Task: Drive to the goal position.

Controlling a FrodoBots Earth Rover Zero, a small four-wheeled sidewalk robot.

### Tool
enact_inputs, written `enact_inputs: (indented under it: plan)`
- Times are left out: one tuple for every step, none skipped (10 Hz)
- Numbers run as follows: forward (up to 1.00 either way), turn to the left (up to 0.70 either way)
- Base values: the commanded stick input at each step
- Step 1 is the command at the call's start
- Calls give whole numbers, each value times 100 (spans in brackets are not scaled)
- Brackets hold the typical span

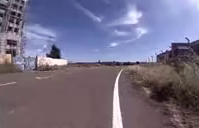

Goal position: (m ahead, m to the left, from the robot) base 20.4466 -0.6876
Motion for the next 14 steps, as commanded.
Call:
enact_inputs:
  plan:
    - [81, 0]
    - [85, 0]
    - [85, 0]
    - [85, 0]
    - [85, 0]
    - [100, 0]
    - [100, 0]
    - [100, 0]
    - [100, 0]
    - [100, 0]
    - [100, 0]
    - [100, 0]
    - [100, 0]
    - [100, -5]
